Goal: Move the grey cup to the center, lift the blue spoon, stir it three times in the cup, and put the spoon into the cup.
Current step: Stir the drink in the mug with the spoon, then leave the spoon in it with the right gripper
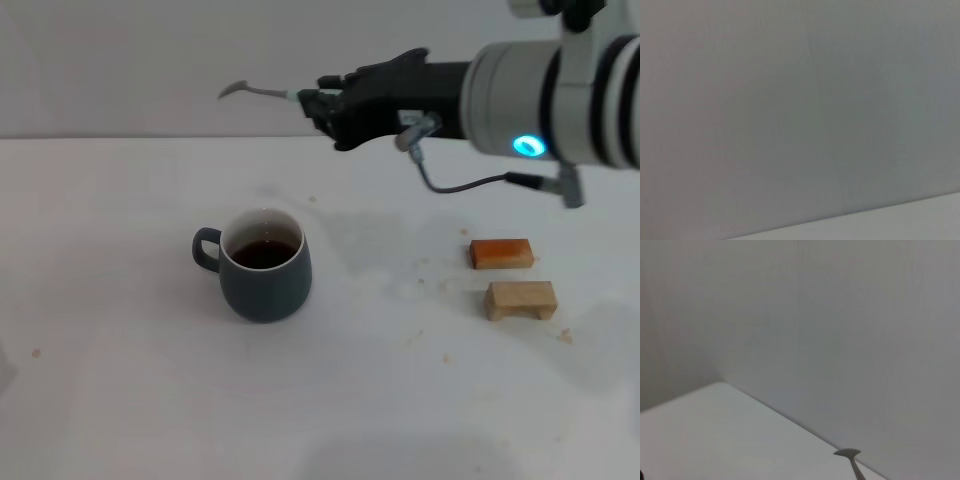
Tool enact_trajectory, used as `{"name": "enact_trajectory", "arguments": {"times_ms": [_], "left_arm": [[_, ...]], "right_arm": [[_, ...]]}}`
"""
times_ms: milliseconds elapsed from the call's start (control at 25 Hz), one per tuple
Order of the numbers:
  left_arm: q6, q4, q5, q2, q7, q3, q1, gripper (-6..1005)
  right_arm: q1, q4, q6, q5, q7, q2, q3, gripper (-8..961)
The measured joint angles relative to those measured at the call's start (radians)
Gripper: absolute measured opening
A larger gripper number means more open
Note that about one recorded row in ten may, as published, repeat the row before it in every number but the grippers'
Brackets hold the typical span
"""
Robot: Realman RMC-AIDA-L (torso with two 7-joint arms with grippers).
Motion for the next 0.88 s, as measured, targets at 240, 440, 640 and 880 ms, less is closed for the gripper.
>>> {"name": "enact_trajectory", "arguments": {"times_ms": [240,440,640,880], "left_arm": [[-0.002,-0.008,0.0,0.0,0.002,-0.006,0.001,-2],[0.0,-0.009,0.0,0.0,0.003,-0.008,0.003,-2],[0.0,-0.008,0.0,0.0,0.004,-0.008,0.003,-2],[-0.001,-0.003,0.0,0.0,0.004,-0.008,0.003,-2]], "right_arm": [[0.041,0.095,0.183,-0.033,0.051,0.0,0.034,159],[0.089,0.122,0.33,-0.028,0.105,0.0,0.045,159],[0.115,0.121,0.43,-0.033,0.141,0.002,0.043,159],[0.095,0.117,0.438,-0.039,0.154,0.002,0.041,159]]}}
